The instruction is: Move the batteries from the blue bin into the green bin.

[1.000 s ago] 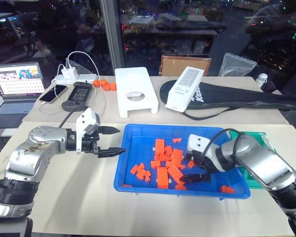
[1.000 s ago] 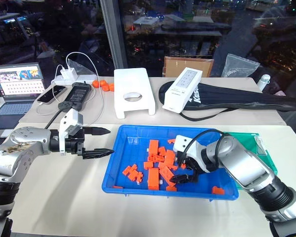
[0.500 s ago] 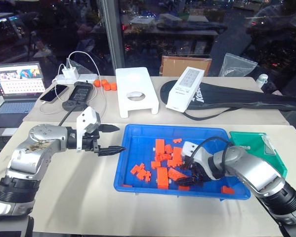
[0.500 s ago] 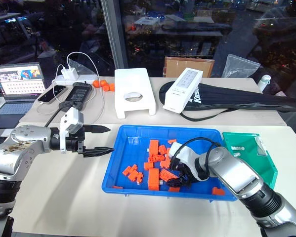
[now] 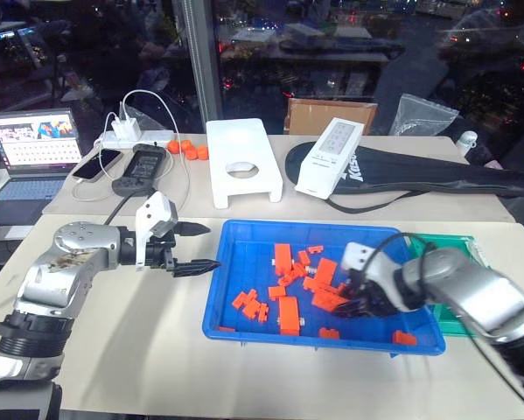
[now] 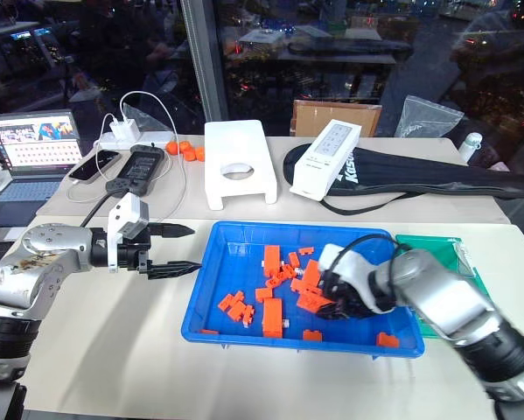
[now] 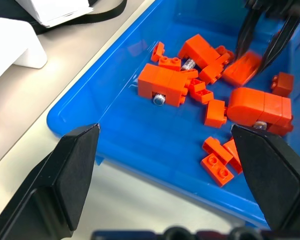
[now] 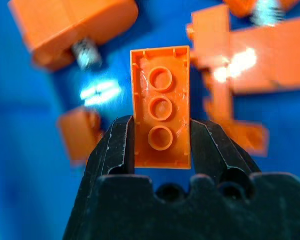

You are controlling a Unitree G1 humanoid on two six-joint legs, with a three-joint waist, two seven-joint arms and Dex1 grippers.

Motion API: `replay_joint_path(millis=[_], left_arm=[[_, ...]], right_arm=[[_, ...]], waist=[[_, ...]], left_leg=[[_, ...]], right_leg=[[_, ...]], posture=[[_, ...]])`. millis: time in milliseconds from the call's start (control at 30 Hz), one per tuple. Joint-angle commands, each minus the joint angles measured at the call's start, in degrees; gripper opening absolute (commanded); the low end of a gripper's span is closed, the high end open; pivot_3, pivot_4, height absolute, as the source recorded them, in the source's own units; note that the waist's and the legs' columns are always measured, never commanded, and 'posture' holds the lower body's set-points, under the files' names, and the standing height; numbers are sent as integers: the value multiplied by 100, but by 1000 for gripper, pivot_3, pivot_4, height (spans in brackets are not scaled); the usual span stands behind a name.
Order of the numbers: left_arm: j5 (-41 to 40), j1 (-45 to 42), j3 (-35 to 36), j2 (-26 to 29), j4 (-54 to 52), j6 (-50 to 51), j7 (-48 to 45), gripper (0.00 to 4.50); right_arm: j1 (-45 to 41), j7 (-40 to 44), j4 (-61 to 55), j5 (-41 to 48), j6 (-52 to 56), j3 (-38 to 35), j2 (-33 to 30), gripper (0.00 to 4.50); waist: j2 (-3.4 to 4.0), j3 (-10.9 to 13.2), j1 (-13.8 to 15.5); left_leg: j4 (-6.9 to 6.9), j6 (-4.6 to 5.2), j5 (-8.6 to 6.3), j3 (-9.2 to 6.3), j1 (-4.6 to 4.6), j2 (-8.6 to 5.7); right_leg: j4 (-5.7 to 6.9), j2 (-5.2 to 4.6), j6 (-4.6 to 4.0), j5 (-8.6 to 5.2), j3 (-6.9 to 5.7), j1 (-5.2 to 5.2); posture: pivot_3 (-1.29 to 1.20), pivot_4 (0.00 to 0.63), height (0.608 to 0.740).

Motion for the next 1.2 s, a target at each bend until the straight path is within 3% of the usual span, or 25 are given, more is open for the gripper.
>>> replay_joint_path(millis=[33, 133, 200, 300, 400, 433, 567, 733, 867, 1200], left_arm=[[21, -108, 11, -17, -47, -175, -56, 4500], [23, -89, -2, -32, -32, -207, -71, 4500], [21, -101, -17, -40, -21, -210, -73, 4500], [12, -107, -22, -40, -18, -193, -76, 4500], [12, -94, -41, -13, -23, -142, -99, 4500], [13, -91, -40, -10, -24, -141, -100, 4500], [25, -60, -4, 21, -34, -161, -95, 4500], [27, -26, 18, 53, -81, -130, -73, 4500], [51, -1, 40, 102, -88, -116, -58, 4500], [111, 16, 49, 122, -77, -132, -51, 4500]], right_arm=[[179, 375, -28, -51, -514, -376, -681, 1353], [448, 383, 304, -234, -759, -493, -1042, 1353], [520, 369, 420, -394, -989, -426, -1133, 2363], [459, 363, 517, -586, -1215, -365, -1119, 3346], [144, 39, 842, -953, -1641, -270, -666, 4394], [46, -45, 949, -1023, -1715, -260, -499, 4486], [-403, -336, 1439, -1148, -1880, -11, 593, 4486], [-752, -355, 1514, -1450, -1863, 439, 1227, 4486], [-942, -324, 1616, -1892, -2115, 849, 1368, 4486], [-958, -43, 1600, -2142, -1989, 1009, 1435, 4486]], waist=[[0, 0, -5], [0, 0, -11], [0, 0, -13], [3, 0, -43], [3, 0, -77], [2, 0, -91], [1, 0, -119], [5, 0, -98], [5, 0, -42], [5, 0, 1]], left_leg=[[-1, 0, 0, -1, 0, 0], [-3, 0, 0, -2, 2, 0], [-2, 0, 0, -2, 1, -1], [-3, 0, 0, -2, 2, -1], [-7, 0, 0, -2, 8, 0], [-6, 0, 0, -2, 8, -1], [-6, 0, 0, -5, 8, -1], [-7, 0, 0, -10, -2, -1], [-3, 0, 0, -10, -6, -2], [2, 0, 0, -10, -4, -1]], right_leg=[[0, 0, 0, 0, -1, -1], [0, -1, -1, -3, -1, -1], [-1, -2, -1, -3, -1, -1], [2, -2, -1, -3, -1, -3], [3, -1, -3, -4, -1, -1], [3, -1, -3, -5, -1, -1], [4, 1, -3, -4, -1, 1], [8, 2, -16, 2, -6, -1], [8, 1, -24, 7, -8, -2], [10, 1, -19, 3, -10, -1]], posture=[[0, 150, 722], [0, 150, 722], [0, 150, 722], [0, 150, 722], [0, 150, 722], [0, 150, 722], [0, 150, 722], [0, 150, 722], [0, 150, 722], [0, 150, 722]])
